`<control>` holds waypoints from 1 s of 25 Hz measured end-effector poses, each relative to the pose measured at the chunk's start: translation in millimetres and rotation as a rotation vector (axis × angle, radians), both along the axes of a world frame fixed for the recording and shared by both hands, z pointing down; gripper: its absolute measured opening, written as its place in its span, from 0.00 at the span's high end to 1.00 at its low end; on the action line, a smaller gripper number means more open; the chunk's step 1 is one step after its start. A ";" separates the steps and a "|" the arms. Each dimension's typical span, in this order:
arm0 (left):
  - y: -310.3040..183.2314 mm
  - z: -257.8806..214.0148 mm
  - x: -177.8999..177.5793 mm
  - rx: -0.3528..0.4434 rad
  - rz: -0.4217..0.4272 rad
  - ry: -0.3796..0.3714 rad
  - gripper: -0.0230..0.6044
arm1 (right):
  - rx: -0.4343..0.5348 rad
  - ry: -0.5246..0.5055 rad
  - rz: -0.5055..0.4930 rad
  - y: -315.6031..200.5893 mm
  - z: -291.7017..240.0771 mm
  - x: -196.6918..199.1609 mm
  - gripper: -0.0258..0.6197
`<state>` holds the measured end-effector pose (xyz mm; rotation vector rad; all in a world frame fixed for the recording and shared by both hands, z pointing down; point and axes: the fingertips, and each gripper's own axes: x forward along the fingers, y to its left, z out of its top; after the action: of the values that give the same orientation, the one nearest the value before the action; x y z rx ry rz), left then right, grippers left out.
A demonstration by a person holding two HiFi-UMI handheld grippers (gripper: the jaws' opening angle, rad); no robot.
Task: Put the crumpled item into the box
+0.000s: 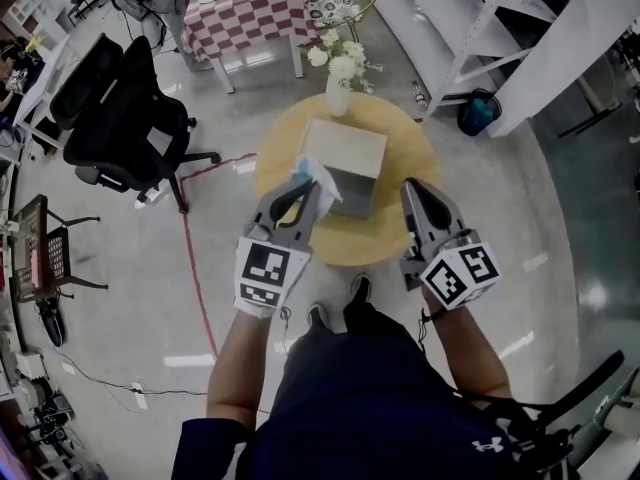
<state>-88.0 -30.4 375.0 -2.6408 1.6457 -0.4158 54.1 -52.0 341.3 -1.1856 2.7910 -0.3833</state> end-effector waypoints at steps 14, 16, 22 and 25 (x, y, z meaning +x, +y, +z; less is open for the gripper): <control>-60.5 36.3 7.4 -0.082 -0.107 -0.068 0.93 | -0.042 -0.012 -0.080 -70.7 15.6 19.1 0.96; -64.0 44.7 5.7 -0.104 -0.117 -0.088 0.94 | -0.052 -0.018 -0.087 -76.1 18.6 18.8 0.96; -74.0 79.8 -3.5 -0.181 -0.096 -0.157 0.94 | -0.081 -0.014 -0.089 -83.7 25.8 9.2 0.96; -81.1 99.4 -6.6 -0.225 -0.075 -0.177 0.94 | -0.099 -0.013 -0.072 -88.6 30.3 7.0 0.96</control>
<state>-94.7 -111.5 474.3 -2.6029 1.7390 -0.8577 61.1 -140.6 371.6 -1.0994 2.8393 -0.5395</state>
